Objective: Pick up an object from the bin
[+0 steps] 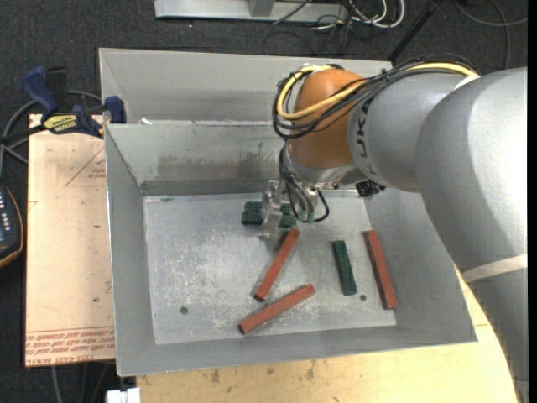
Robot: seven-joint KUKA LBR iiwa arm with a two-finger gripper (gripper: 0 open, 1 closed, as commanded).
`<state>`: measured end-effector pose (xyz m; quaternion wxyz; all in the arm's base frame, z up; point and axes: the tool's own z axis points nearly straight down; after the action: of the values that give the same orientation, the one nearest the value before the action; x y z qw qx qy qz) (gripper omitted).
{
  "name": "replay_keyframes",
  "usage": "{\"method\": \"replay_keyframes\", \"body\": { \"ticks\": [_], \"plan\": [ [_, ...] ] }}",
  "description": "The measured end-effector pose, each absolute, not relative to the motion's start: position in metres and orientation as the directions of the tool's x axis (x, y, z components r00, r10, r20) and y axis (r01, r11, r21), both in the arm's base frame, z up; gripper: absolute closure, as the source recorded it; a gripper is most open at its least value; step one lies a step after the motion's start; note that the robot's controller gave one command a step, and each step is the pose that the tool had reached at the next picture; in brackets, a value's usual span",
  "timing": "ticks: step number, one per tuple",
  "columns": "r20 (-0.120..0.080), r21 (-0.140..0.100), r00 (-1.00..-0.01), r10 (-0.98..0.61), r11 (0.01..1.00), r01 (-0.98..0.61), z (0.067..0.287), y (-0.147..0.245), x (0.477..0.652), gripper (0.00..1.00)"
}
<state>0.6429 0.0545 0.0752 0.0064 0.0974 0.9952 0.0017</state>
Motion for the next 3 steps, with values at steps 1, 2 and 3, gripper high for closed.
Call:
{"method": "replay_keyframes", "body": {
  "ticks": [1, 2, 3],
  "plan": [
    [-0.01, 0.003, -0.989, 0.149, 0.989, 0.149, 0.197, 0.061, 0.619, 1.0],
    [-0.003, 0.001, -0.989, 0.149, 0.989, 0.149, 0.192, 0.061, 0.617, 0.0],
    [0.005, 0.003, -0.998, 0.059, 0.998, 0.059, 0.069, 0.035, 0.652, 0.0]
  ]
}}
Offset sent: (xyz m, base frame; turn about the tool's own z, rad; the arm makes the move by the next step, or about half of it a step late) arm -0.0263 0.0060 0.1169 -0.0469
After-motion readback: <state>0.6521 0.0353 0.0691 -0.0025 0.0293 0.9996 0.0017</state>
